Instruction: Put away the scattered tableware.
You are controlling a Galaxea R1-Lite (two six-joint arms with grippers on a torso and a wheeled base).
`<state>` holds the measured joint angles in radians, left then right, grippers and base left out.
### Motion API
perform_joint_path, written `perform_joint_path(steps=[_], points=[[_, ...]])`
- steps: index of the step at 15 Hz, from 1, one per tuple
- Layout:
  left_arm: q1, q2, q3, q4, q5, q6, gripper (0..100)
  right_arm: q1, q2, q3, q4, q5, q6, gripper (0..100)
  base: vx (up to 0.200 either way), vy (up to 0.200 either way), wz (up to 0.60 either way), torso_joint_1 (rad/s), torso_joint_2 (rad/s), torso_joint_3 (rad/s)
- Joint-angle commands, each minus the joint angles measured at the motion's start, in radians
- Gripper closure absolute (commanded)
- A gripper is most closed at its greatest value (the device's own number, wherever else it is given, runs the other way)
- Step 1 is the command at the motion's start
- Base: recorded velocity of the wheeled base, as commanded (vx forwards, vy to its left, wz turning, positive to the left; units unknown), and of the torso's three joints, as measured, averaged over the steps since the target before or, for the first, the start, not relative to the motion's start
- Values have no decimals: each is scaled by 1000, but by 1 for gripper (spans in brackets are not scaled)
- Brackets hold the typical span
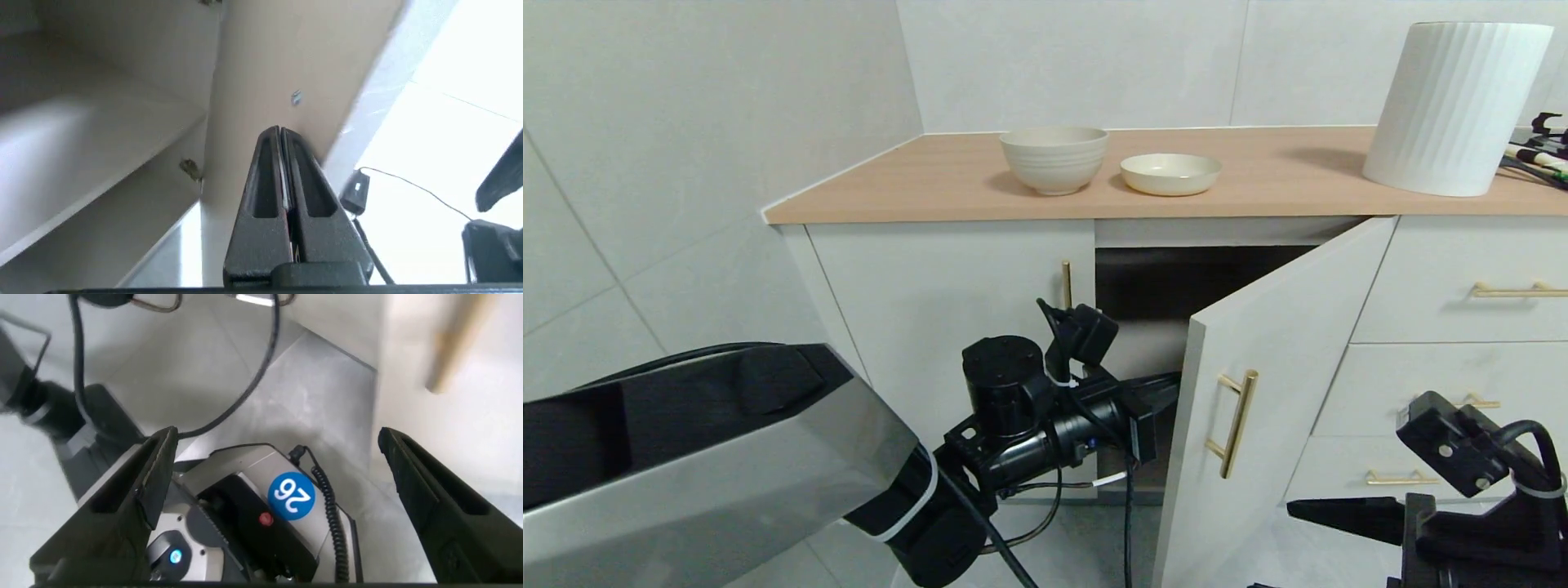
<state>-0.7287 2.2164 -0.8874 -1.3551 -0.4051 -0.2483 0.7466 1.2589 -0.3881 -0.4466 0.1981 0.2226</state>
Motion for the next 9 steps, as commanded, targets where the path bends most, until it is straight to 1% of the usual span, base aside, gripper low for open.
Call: perform_joint_path(steps=[1, 3, 6, 8, 9], points=[[2, 34, -27, 2, 2, 0, 100, 0, 4, 0, 0, 0, 0, 0, 0, 0, 0, 0, 0, 0], [0, 66, -54, 1, 8, 0, 100, 2, 4, 0, 0, 1, 0, 0, 0, 0, 0, 0, 0, 0], [-11, 74, -57, 2, 8, 1, 100, 17, 4, -2, -1, 4, 1, 0, 0, 0, 0, 0, 0, 0], [-54, 54, -51, 2, 9, 4, 100, 43, -6, 2, -3, 9, 1, 0, 0, 0, 0, 0, 0, 0], [-89, 34, -39, 2, 11, 6, 100, 62, -18, 11, -3, 11, 1, 0, 0, 0, 0, 0, 0, 0]])
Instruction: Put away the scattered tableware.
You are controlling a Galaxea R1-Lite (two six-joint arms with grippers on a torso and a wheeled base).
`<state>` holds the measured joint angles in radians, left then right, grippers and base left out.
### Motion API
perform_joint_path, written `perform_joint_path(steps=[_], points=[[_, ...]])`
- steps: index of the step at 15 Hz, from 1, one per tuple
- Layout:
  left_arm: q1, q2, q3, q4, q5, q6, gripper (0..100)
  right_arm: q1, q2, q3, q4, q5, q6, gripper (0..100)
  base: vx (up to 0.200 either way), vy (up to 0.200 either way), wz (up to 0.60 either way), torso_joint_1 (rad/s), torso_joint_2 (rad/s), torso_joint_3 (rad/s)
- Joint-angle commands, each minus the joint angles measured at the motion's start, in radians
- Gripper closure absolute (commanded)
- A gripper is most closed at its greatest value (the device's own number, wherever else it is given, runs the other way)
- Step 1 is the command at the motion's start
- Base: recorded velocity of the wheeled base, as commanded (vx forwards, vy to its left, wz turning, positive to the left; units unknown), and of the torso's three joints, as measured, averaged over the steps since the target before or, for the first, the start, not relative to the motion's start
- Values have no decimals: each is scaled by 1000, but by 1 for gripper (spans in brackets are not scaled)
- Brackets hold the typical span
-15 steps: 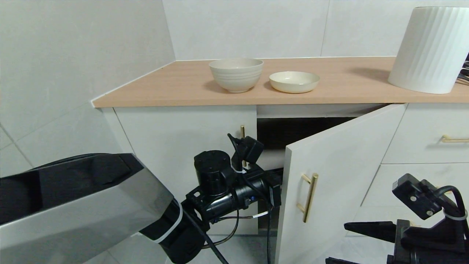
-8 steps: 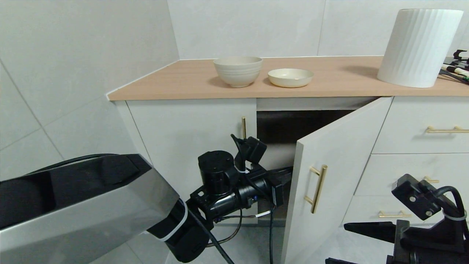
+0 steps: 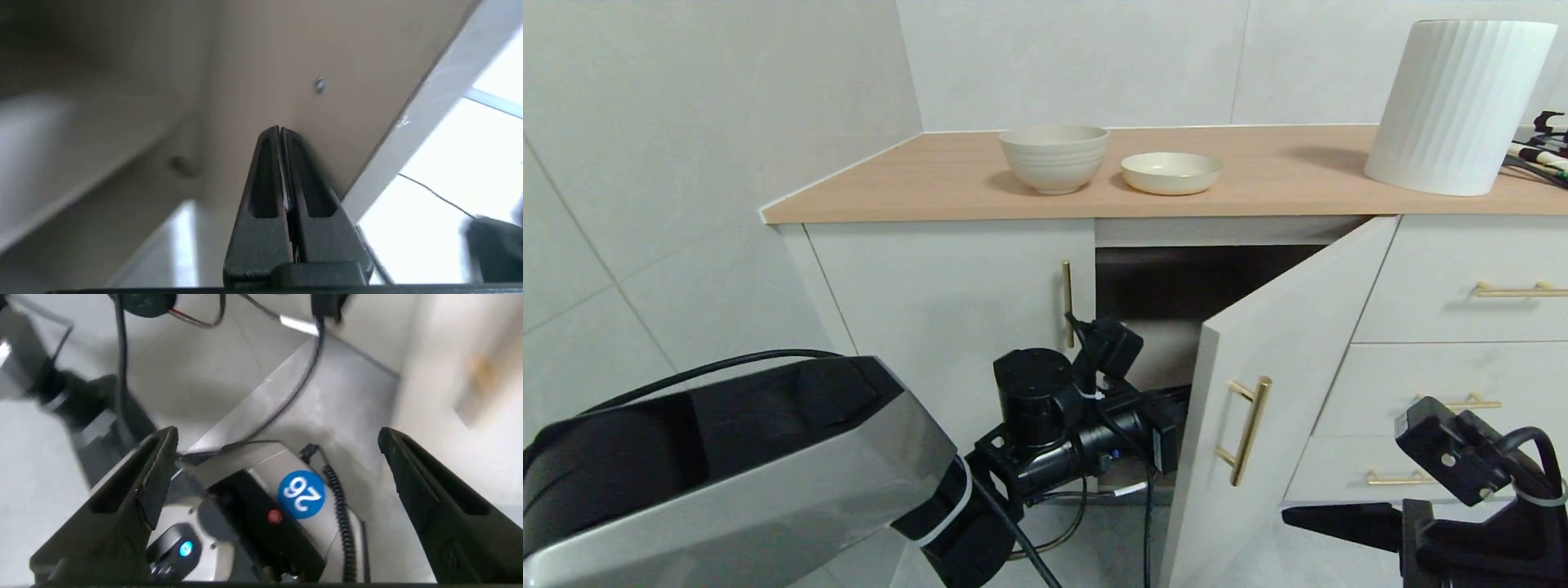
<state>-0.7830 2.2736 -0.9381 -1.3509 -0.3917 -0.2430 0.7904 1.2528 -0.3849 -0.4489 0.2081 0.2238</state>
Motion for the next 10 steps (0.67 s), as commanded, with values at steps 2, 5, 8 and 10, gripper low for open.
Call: perform_joint_path(steps=[2, 5, 8, 10], points=[[-127, -59, 47, -2, 1, 4, 100, 76, -44, 37, -2, 37, -12, 0, 0, 0, 0, 0, 0, 0], [-214, -114, 90, 1, 1, 5, 100, 107, -115, 95, 1, 197, -120, 0, 0, 0, 0, 0, 0, 0], [-183, -108, 84, 2, 1, 4, 100, 107, -118, 97, -2, 200, -127, 0, 0, 0, 0, 0, 0, 0], [-157, -111, 91, 13, 1, 4, 100, 107, -118, 93, -5, 198, -127, 0, 0, 0, 0, 0, 0, 0]])
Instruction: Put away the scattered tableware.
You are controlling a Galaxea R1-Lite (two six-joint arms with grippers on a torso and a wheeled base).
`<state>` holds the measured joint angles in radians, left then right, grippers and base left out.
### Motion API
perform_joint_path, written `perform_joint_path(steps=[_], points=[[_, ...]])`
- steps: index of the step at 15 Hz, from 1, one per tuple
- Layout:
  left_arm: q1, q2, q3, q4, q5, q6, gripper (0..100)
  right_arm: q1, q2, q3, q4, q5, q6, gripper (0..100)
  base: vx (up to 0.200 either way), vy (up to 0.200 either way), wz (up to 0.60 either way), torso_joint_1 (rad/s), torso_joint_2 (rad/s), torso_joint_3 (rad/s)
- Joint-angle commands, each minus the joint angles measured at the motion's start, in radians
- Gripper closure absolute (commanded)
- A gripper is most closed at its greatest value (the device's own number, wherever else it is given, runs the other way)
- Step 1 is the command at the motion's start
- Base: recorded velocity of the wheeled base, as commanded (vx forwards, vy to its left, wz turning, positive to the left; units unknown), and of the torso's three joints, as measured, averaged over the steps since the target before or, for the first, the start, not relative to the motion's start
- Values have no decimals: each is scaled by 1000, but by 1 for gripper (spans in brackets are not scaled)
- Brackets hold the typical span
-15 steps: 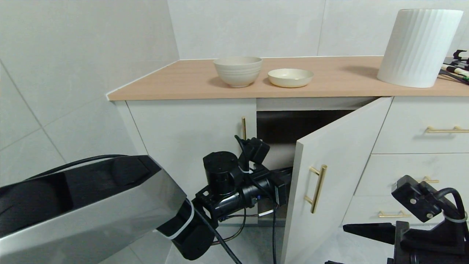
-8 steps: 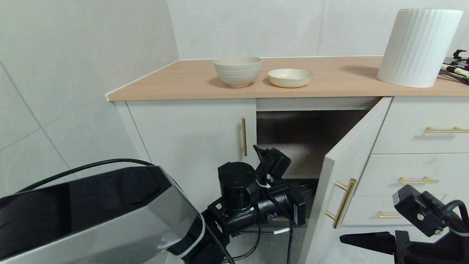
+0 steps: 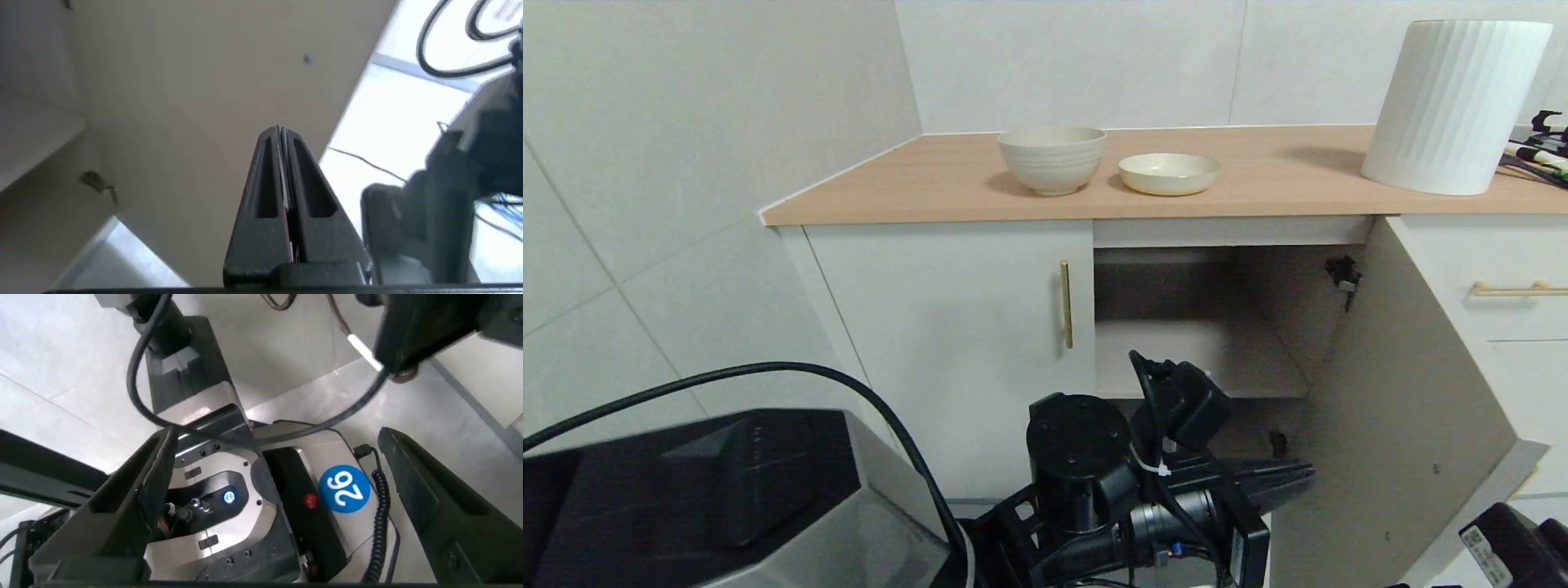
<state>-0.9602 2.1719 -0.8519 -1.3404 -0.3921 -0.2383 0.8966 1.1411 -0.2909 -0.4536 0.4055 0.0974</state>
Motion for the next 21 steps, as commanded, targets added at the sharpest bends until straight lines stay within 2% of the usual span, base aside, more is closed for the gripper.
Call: perform_joint_path(steps=[1, 3, 7, 10, 11, 12, 13, 15, 17, 20, 21], points=[[43, -17, 13, 9, 1, -1, 100, -1, -4, -4, 0, -2, 1, 0, 0, 0, 0, 0, 0, 0], [115, -86, 42, 75, 1, -1, 100, -13, 3, -21, -5, -37, 2, 0, 0, 0, 0, 0, 0, 0], [236, -356, 131, 353, 1, 1, 100, -50, 3, -73, 1, -132, 7, 0, 0, 0, 0, 0, 0, 0], [391, -595, 200, 592, 2, 5, 100, -97, 28, -123, 21, -200, 31, 0, 0, 0, 0, 0, 0, 0], [443, -664, 232, 659, 2, 27, 100, -120, 40, -143, 21, -218, 48, 0, 0, 0, 0, 0, 0, 0], [466, -695, 252, 687, 1, 37, 100, -136, 49, -162, 21, -232, 59, 0, 0, 0, 0, 0, 0, 0], [520, -773, 301, 748, 1, 73, 100, -180, 86, -206, 23, -266, 93, 0, 0, 0, 0, 0, 0, 0], [552, -843, 324, 797, 1, 82, 100, -206, 132, -254, 21, -284, 93, 0, 0, 0, 0, 0, 0, 0], [594, -934, 310, 893, 1, 82, 100, -242, 224, -333, 21, -292, 96, 0, 0, 0, 0, 0, 0, 0], [647, -982, 264, 998, 1, 80, 100, -272, 370, -490, 43, -378, 97, 0, 0, 0, 0, 0, 0, 0], [655, -978, 260, 998, 2, 80, 0, -272, 398, -507, 53, -427, 100, 0, 0, 0, 0, 0, 0, 0]])
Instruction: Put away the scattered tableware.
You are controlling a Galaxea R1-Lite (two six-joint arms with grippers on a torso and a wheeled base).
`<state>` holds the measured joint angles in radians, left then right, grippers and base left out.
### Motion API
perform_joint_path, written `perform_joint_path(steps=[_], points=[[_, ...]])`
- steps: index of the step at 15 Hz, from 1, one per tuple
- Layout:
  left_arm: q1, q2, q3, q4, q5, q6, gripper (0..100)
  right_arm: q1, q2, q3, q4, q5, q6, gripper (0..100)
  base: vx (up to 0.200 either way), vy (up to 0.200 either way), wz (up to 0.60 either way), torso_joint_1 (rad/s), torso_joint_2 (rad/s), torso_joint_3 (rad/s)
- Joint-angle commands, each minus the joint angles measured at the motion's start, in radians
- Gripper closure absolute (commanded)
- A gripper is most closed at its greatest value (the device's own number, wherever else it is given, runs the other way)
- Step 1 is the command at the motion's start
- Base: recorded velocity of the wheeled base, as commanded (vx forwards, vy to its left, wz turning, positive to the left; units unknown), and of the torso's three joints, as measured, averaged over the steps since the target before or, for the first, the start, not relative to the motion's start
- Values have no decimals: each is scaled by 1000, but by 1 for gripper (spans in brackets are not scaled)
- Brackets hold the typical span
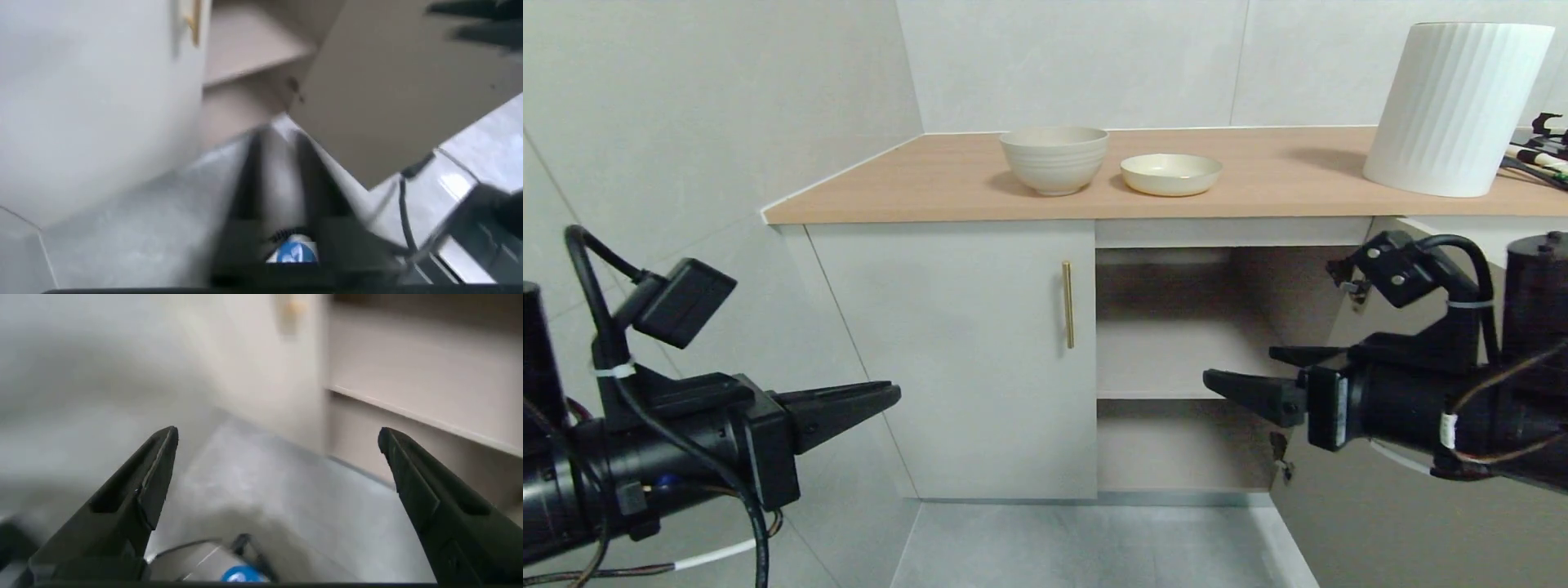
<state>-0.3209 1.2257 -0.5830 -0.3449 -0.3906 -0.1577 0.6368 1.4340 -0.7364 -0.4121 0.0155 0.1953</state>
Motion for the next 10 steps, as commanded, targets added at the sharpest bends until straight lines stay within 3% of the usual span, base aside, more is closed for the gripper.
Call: perform_joint_path(steps=[1, 10], points=[[25, -25, -17, -2, -2, 1, 0, -12, 121, -60, 15, -57, 12, 0, 0, 0, 0, 0, 0, 0], [42, 41, -78, -46, -1, -3, 0, -12, 51, -92, 59, -58, 62, 0, 0, 0, 0, 0, 0, 0]])
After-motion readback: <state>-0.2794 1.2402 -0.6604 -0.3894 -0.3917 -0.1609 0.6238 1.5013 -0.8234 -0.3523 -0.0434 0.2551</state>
